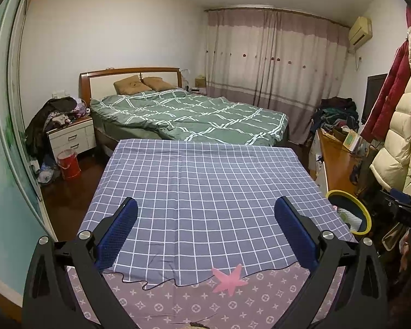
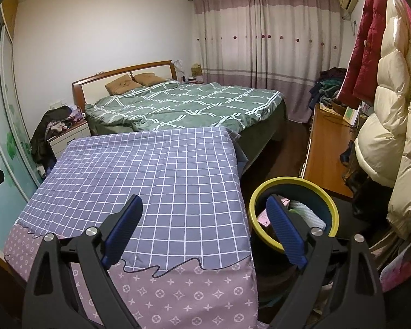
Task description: Collect trash
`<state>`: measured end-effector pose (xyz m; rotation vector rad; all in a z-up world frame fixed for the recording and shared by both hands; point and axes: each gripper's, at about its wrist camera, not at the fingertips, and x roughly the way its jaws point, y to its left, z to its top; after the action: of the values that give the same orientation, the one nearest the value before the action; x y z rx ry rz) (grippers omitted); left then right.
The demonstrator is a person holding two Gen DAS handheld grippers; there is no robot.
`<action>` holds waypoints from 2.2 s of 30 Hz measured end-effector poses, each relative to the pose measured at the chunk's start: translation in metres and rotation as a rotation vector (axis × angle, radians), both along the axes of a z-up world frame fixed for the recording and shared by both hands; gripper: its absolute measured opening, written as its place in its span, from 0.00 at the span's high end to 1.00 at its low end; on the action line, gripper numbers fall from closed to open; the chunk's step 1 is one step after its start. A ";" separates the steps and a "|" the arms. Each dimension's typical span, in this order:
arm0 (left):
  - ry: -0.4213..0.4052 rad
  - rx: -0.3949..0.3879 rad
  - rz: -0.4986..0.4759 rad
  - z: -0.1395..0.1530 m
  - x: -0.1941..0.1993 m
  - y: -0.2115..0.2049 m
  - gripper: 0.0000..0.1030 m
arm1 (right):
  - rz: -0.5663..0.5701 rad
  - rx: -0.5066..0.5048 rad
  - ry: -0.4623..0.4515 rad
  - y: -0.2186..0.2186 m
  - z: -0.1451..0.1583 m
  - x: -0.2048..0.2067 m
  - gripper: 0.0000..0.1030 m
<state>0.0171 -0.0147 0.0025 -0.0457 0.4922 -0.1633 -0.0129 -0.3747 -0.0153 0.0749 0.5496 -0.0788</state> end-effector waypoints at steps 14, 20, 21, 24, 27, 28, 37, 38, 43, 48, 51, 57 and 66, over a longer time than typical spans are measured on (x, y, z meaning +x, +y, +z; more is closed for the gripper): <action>-0.006 0.003 0.003 0.003 0.000 -0.001 0.05 | -0.003 0.003 -0.002 0.000 -0.002 0.001 0.15; -0.005 0.008 0.006 0.002 0.000 -0.002 0.05 | -0.009 0.008 0.000 0.000 -0.002 0.001 0.15; -0.004 0.007 0.005 0.002 0.000 -0.002 0.05 | -0.010 0.008 0.000 0.000 -0.002 0.001 0.15; 0.001 0.007 0.001 0.000 0.001 -0.004 0.05 | -0.010 0.009 0.000 0.000 -0.002 0.001 0.15; 0.002 0.009 -0.003 0.000 0.001 -0.005 0.05 | -0.010 0.009 0.001 0.000 -0.002 0.001 0.15; 0.002 0.010 -0.003 -0.001 0.001 -0.005 0.05 | -0.010 0.009 0.001 0.000 -0.003 0.001 0.15; -0.001 0.011 -0.002 -0.001 0.000 -0.005 0.05 | -0.010 0.009 0.001 0.000 -0.003 0.001 0.15; -0.001 0.011 0.000 -0.002 0.000 -0.005 0.05 | -0.011 0.010 0.001 0.000 -0.003 0.001 0.15; 0.000 0.013 -0.002 -0.003 0.000 -0.006 0.05 | -0.011 0.012 0.003 0.000 -0.004 0.001 0.15; 0.001 0.013 -0.004 -0.003 -0.001 -0.007 0.05 | -0.011 0.013 0.003 0.000 -0.005 0.001 0.15; 0.000 0.014 -0.005 -0.003 -0.001 -0.007 0.05 | -0.011 0.013 0.003 0.000 -0.005 0.001 0.15; -0.004 0.014 -0.009 -0.003 -0.004 -0.007 0.05 | -0.011 0.013 0.003 0.000 -0.004 0.001 0.15; -0.003 0.012 -0.012 -0.003 -0.004 -0.007 0.05 | -0.012 0.014 0.005 0.001 -0.006 0.001 0.14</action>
<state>0.0129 -0.0220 -0.0004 -0.0311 0.4900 -0.1725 -0.0114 -0.3736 -0.0208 0.0919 0.5552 -0.0871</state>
